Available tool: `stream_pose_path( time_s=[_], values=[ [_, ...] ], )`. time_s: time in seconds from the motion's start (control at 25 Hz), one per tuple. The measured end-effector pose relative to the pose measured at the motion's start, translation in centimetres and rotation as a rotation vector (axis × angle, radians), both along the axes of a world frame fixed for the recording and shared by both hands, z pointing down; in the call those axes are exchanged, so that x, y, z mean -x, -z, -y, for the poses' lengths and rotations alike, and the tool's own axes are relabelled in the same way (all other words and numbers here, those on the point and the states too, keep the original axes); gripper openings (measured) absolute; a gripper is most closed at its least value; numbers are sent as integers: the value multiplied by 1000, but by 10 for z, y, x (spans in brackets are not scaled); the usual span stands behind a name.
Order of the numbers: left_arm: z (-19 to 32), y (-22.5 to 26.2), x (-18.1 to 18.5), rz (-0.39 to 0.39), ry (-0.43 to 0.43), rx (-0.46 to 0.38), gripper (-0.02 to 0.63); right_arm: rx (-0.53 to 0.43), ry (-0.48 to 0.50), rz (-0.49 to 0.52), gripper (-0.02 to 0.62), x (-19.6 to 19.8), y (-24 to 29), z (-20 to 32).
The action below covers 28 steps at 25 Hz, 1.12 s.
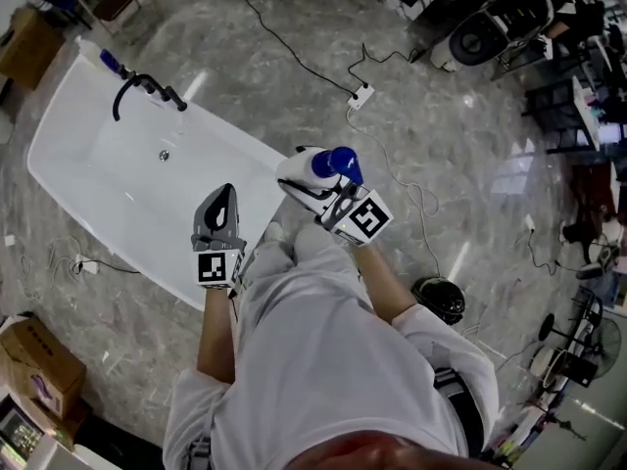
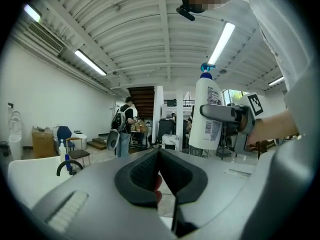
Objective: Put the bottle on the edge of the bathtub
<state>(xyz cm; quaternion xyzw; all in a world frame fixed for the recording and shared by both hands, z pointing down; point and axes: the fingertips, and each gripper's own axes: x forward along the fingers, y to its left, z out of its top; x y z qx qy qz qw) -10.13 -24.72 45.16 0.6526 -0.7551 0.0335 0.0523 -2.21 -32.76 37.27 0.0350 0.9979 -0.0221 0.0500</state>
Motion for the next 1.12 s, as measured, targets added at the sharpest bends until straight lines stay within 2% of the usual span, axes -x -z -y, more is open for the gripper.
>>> stream_pose_path(
  time_s=[0.28, 0.44, 0.64, 0.88, 1.12],
  values=[
    [47, -21, 19, -35, 94, 0, -5, 20, 99, 20, 258, 39, -8, 50],
    [54, -52, 42, -37, 161, -11, -5, 11, 168, -11, 258, 67, -51, 60],
    [71, -63, 78, -40, 262, -43, -5, 30, 243, -3, 258, 113, -84, 88],
    [60, -137, 116, -35, 331, -50, -5, 5, 294, -3, 258, 160, -166, 86],
    [45, -222, 158, -26, 388, -16, -5, -17, 288, 6, 258, 207, -257, 83]
  ],
)
